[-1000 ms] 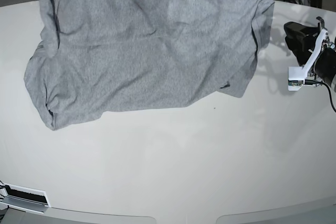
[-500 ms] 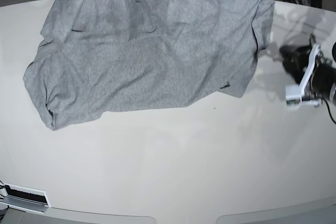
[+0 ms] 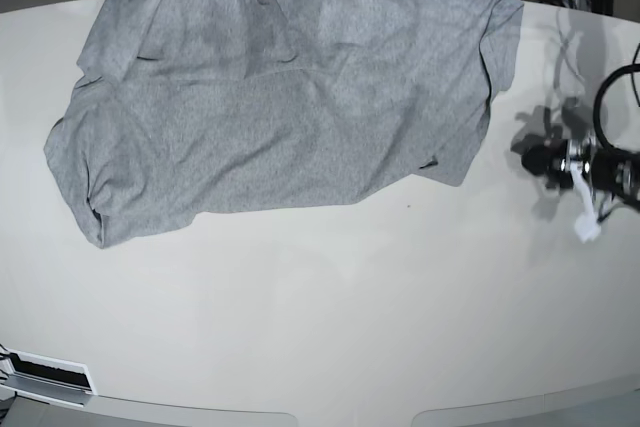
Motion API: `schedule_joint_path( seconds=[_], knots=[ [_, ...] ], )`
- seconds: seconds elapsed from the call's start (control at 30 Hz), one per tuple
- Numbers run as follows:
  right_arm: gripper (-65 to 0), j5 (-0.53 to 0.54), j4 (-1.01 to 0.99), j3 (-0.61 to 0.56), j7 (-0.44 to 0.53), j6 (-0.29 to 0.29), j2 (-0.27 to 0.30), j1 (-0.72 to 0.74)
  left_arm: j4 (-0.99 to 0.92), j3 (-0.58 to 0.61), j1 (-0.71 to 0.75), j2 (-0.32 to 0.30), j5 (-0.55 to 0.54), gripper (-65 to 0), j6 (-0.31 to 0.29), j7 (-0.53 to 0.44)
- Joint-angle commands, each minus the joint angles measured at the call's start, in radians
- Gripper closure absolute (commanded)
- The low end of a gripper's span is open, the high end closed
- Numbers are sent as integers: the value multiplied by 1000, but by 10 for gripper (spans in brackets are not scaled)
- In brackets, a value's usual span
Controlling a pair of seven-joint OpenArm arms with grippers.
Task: Layout the t-shirt on the table in an organized manner, then fold the t-shirt properly
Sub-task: 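Drag the shirt with both grippers to spread it wide on the table, then regrasp the shirt hem corners with both grippers and pull them apart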
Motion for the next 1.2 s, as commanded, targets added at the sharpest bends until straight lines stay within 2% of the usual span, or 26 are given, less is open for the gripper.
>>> schedule_joint_path(
  seconds=[0.0,0.03,0.13,0.4,0.57,0.67,0.7,0.73,0.8,0.93,1.03,1.17],
  knots=[
    [-429,13,10,6,3,5,8,-3,-23,-14,-22,-4,-61,-240,-30,20],
    [-429,12,10,6,3,5,8,6,-53,-14,-22,10,-92,-240,-50,52],
    [-429,13,10,6,3,5,8,38,-97,-11,-19,49,-134,-240,-56,119],
    [-429,13,10,6,3,2,8,125,-97,-10,6,170,-112,-241,-56,116],
    [-429,84,10,6,3,-2,8,140,-97,-10,15,245,-24,-240,-56,35],
    [-429,83,10,6,3,-2,8,140,-97,-10,16,270,30,-236,-56,-42],
    [-429,84,10,6,3,-1,8,140,-97,-10,16,276,39,-215,-55,-64],
    [-429,84,10,6,3,-1,8,140,-97,-10,15,279,41,-161,-32,-83],
    [-429,84,10,6,3,-1,8,140,-97,-10,10,281,38,0,-9,-93],
    [-429,84,10,6,3,-1,8,140,-96,-11,-51,256,17,0,-8,-40],
    [-429,83,10,6,17,0,8,142,-89,-11,-131,208,-7,0,-8,6],
    [-429,80,10,6,19,5,8,187,-85,-11,-238,133,-6,0,-9,0]
  ],
)
